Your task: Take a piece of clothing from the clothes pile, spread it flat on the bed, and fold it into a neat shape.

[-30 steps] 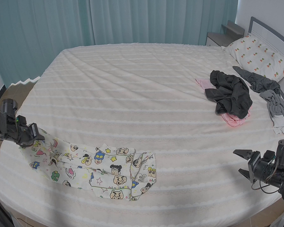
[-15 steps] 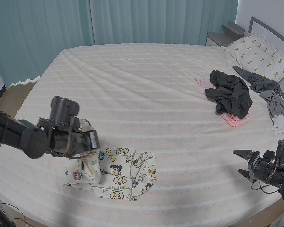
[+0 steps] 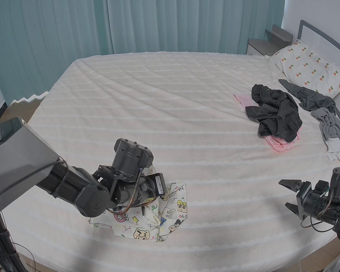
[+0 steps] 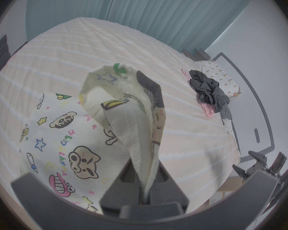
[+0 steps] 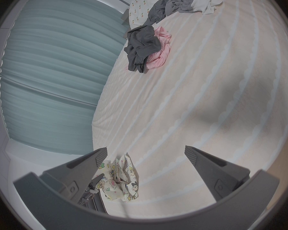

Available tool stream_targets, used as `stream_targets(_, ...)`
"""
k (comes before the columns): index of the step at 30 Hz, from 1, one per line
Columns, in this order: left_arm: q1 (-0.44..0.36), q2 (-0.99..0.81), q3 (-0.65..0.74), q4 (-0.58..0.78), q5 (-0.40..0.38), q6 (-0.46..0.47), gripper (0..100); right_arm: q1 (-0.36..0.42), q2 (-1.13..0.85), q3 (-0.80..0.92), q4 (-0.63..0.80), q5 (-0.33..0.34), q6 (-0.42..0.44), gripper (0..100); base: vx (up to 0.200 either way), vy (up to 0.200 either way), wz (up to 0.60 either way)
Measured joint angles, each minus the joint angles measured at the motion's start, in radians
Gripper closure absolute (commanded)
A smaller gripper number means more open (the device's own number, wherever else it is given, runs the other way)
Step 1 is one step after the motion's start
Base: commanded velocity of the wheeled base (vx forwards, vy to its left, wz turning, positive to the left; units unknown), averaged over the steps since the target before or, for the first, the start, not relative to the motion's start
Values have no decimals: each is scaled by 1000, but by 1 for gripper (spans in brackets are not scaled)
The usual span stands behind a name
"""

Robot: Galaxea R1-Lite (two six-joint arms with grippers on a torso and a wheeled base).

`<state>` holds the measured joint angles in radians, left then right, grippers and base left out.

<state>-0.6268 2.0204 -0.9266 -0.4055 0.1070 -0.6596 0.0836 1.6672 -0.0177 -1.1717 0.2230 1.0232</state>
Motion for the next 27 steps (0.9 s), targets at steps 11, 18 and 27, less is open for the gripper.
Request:
stream_targets(11, -47, 69, -63, -9, -9, -70, 0, 0, 2, 0, 0, 0, 0, 0, 0, 0, 0)
stream_targets(18, -49, 60, -59, -9, -7, -70, 0, 0, 2, 0, 0, 0, 0, 0, 0, 0, 0)
stream_targets(27, 23, -65, 63, -10, -52, -87, 0, 2, 2, 0, 5, 0, 0, 0, 0, 0, 0)
